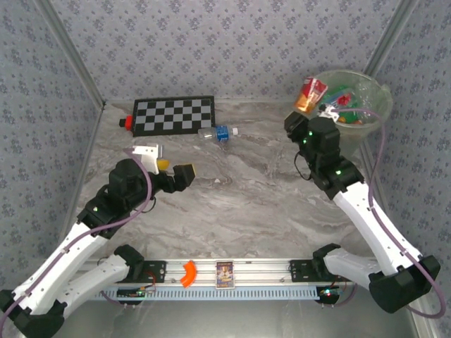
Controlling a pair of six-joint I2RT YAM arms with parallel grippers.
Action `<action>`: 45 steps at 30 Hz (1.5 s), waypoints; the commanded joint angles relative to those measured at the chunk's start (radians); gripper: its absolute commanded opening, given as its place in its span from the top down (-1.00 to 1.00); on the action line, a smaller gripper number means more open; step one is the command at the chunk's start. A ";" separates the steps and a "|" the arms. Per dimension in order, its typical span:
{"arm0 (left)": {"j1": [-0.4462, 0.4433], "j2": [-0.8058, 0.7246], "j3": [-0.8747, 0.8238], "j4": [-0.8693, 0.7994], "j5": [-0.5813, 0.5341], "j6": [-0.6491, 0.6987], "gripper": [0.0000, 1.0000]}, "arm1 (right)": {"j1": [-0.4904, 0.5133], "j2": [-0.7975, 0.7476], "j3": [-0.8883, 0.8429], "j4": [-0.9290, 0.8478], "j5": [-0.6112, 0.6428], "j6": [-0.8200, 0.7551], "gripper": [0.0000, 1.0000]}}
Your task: Put the plastic bottles in the bin
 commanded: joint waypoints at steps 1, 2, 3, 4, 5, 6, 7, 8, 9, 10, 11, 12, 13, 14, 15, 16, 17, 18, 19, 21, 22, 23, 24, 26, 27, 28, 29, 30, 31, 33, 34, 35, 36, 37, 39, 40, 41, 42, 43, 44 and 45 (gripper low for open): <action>-0.050 0.024 0.026 0.060 0.040 0.015 -0.99 | -0.065 -0.024 0.053 -0.043 -0.048 0.076 0.30; -0.076 0.034 0.033 0.061 0.024 0.028 -0.99 | -0.085 -0.026 0.058 -0.041 -0.049 0.091 0.31; -0.103 0.043 0.039 0.061 -0.003 0.039 -1.00 | -0.110 -0.026 0.062 -0.038 -0.051 0.109 0.31; -0.125 0.054 0.043 0.062 -0.022 0.048 -0.99 | -0.135 -0.027 0.064 -0.041 -0.049 0.131 0.31; -0.137 0.059 0.046 0.065 -0.029 0.052 -1.00 | -0.154 -0.027 0.064 -0.040 -0.043 0.153 0.31; -0.144 0.065 0.048 0.066 -0.032 0.056 -0.99 | -0.174 -0.027 0.062 -0.035 -0.037 0.193 0.31; -0.146 0.069 0.048 0.067 -0.032 0.054 -0.99 | -0.194 -0.026 0.056 -0.026 -0.035 0.219 0.32; -0.149 0.071 0.049 0.069 -0.033 0.054 -1.00 | -0.214 -0.022 0.056 -0.020 -0.036 0.239 0.33; -0.149 0.072 0.047 0.070 -0.035 0.054 -0.99 | -0.230 -0.020 0.056 -0.016 -0.035 0.259 0.34; -0.155 0.070 0.047 0.069 -0.043 0.054 -1.00 | -0.245 -0.017 0.058 -0.013 -0.029 0.277 0.34; -0.159 0.070 0.047 0.067 -0.050 0.053 -0.99 | -0.256 -0.014 0.058 -0.006 -0.020 0.292 0.34; -0.163 0.068 0.044 0.067 -0.054 0.053 -1.00 | -0.270 -0.008 0.056 0.003 -0.008 0.313 0.35; -0.166 0.069 0.044 0.069 -0.053 0.053 -0.99 | -0.284 -0.001 0.056 0.012 -0.002 0.328 0.35; -0.169 0.068 0.044 0.069 -0.054 0.053 -0.99 | -0.300 0.007 0.058 0.015 -0.003 0.351 0.35; -0.169 0.068 0.044 0.067 -0.055 0.053 -1.00 | -0.315 0.019 0.065 0.015 -0.009 0.372 0.35; -0.172 0.069 0.043 0.066 -0.057 0.054 -1.00 | -0.325 0.030 0.070 0.017 -0.011 0.391 0.34; -0.171 0.067 0.041 0.066 -0.059 0.054 -1.00 | -0.332 0.042 0.069 0.021 -0.013 0.411 0.35; -0.174 0.067 0.040 0.066 -0.062 0.054 -1.00 | -0.340 0.056 0.070 0.024 -0.019 0.426 0.35; -0.174 0.068 0.039 0.068 -0.065 0.055 -1.00 | -0.347 0.070 0.070 0.021 -0.023 0.441 0.36; -0.173 0.066 0.035 0.067 -0.067 0.053 -0.99 | -0.359 0.095 0.070 0.037 -0.034 0.477 0.35; -0.173 0.067 0.036 0.066 -0.070 0.054 -1.00 | -0.365 0.106 0.103 0.036 -0.034 0.489 0.32; -0.173 0.066 0.035 0.064 -0.070 0.056 -1.00 | -0.371 0.114 0.108 0.037 -0.036 0.496 0.30; -0.173 0.065 0.035 0.063 -0.070 0.056 -0.99 | -0.377 0.122 0.112 0.039 -0.037 0.498 0.28; -0.174 0.063 0.036 0.060 -0.074 0.057 -1.00 | -0.385 0.128 0.122 0.038 -0.017 0.501 0.25; -0.174 0.059 0.035 0.058 -0.078 0.058 -0.99 | -0.386 0.128 0.124 0.047 -0.004 0.502 0.24; -0.174 0.057 0.034 0.057 -0.081 0.059 -0.99 | -0.388 0.128 0.126 0.054 0.000 0.495 0.17; -0.175 0.057 0.034 0.057 -0.083 0.059 -1.00 | -0.388 0.131 0.131 0.054 -0.009 0.485 0.08; -0.175 0.057 0.034 0.058 -0.083 0.060 -0.99 | -0.388 0.136 0.145 0.045 -0.021 0.471 -0.04; -0.175 0.057 0.031 0.059 -0.083 0.061 -1.00 | -0.388 0.143 0.159 0.032 -0.033 0.460 -0.16; -0.174 0.059 0.031 0.062 -0.085 0.063 -1.00 | -0.385 0.148 0.182 0.010 -0.049 0.435 -0.29; -0.174 0.062 0.032 0.063 -0.085 0.063 -1.00 | -0.382 0.147 0.195 -0.005 -0.050 0.424 -0.33; -0.175 0.064 0.032 0.063 -0.084 0.064 -0.99 | -0.377 0.147 0.202 -0.014 -0.048 0.411 -0.34; -0.173 0.066 0.033 0.064 -0.083 0.063 -0.99 | -0.370 0.144 0.206 -0.016 -0.044 0.393 -0.36; -0.174 0.070 0.034 0.068 -0.083 0.063 -1.00 | -0.362 0.140 0.210 -0.018 -0.036 0.379 -0.36; -0.174 0.072 0.035 0.067 -0.082 0.065 -1.00 | -0.348 0.136 0.219 -0.016 -0.024 0.337 -0.36; -0.174 0.075 0.038 0.067 -0.081 0.065 -1.00 | -0.342 0.137 0.230 -0.018 -0.024 0.308 -0.36; -0.175 0.076 0.040 0.066 -0.082 0.066 -1.00 | -0.339 0.140 0.243 -0.024 -0.027 0.286 -0.37; -0.175 0.077 0.041 0.065 -0.083 0.067 -1.00 | -0.336 0.143 0.254 -0.035 -0.036 0.265 -0.38; -0.174 0.079 0.040 0.064 -0.084 0.068 -0.99 | -0.336 0.145 0.262 -0.038 -0.048 0.246 -0.46; -0.174 0.080 0.040 0.061 -0.089 0.068 -0.99 | -0.338 0.147 0.269 -0.040 -0.060 0.228 -0.58; -0.174 0.082 0.040 0.061 -0.092 0.067 -1.00 | -0.338 0.149 0.277 -0.047 -0.072 0.207 -0.62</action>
